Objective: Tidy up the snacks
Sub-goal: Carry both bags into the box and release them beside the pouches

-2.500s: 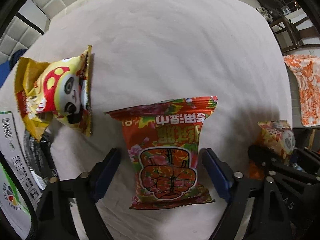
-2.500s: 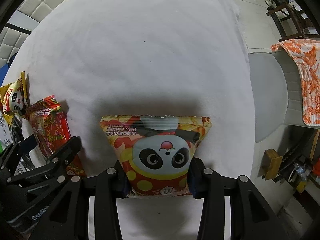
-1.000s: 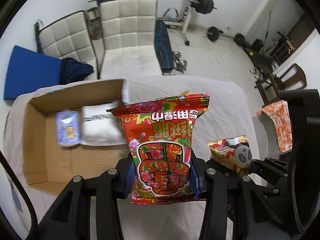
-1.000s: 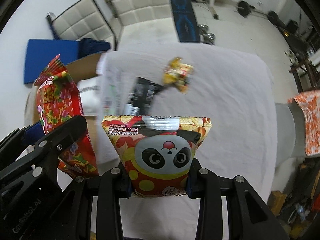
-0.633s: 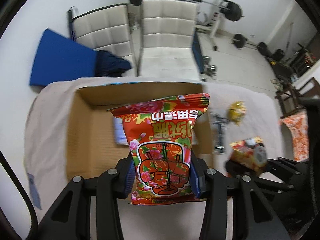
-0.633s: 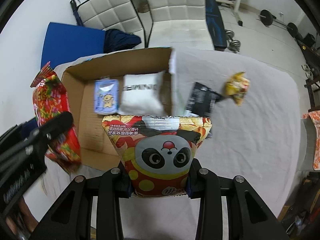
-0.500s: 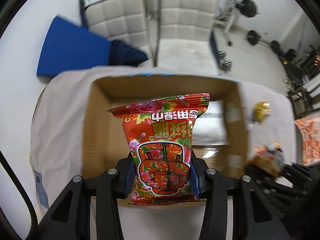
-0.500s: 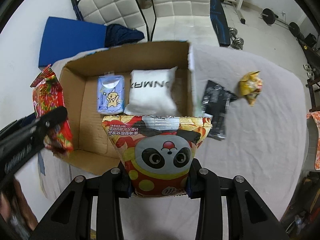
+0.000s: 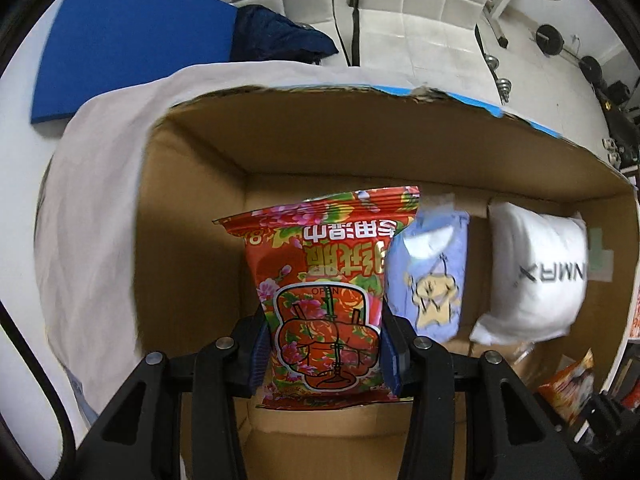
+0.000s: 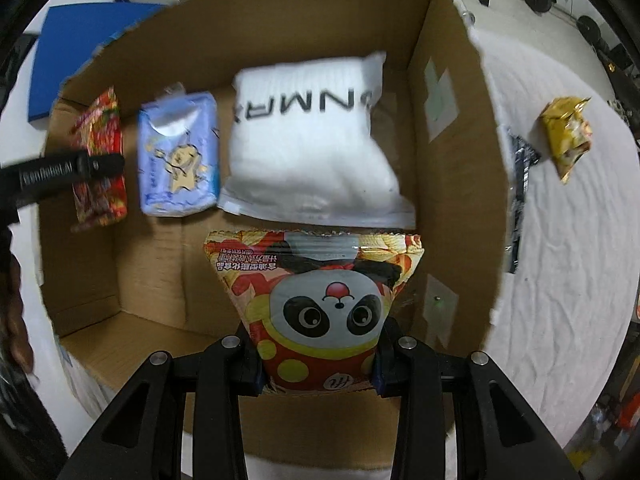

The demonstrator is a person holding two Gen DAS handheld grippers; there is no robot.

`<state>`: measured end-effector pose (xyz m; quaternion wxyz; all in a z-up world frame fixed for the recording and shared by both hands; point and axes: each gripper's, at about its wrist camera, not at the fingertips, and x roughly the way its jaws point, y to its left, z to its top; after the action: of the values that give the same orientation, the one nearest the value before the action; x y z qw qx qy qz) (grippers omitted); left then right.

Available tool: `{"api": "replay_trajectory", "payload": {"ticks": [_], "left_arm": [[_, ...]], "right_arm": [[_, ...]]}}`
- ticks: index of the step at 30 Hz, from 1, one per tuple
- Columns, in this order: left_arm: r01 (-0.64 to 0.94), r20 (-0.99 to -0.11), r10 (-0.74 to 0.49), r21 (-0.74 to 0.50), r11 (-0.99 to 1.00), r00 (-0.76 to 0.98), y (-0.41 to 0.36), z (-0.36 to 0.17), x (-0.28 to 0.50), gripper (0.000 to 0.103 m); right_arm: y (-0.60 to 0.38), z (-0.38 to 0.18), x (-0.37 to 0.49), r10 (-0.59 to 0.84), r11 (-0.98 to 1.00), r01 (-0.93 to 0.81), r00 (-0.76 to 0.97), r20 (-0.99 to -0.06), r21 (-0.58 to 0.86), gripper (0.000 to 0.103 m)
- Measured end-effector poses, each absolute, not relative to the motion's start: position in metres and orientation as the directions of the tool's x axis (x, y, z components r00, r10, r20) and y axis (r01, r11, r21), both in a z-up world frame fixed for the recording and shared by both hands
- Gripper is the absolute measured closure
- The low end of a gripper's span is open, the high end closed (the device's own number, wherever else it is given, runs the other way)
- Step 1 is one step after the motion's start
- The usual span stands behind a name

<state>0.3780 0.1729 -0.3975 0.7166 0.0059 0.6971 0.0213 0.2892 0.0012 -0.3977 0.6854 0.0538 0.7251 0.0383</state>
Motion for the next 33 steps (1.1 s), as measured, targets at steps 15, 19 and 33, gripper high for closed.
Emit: {"api": "replay_trajectory", "payload": {"ticks": [15,19,33], "left_arm": [[-0.019,-0.999,0.018,0.019,1.0,-0.037,0.182,-0.411,0.403,0.06],[-0.018,-0.999,0.018,0.019,1.0,-0.03,0.182,-0.405,0.402,0.056],[-0.054,-0.997,-0.044,-0.048,0.997,0.066,0.192,-0.362,0.368,0.022]], "right_arm": [[0.014,-0.446,0.295,0.095,0.995,0.011,-0.148,-0.984,0.095,0.062],[0.016,-0.45,0.3,0.093,0.996,0.016,-0.148,-0.985,0.091,0.054],[0.041,-0.409,0.284,0.086,0.996,-0.004,-0.082,-0.993,0.086,0.018]]}}
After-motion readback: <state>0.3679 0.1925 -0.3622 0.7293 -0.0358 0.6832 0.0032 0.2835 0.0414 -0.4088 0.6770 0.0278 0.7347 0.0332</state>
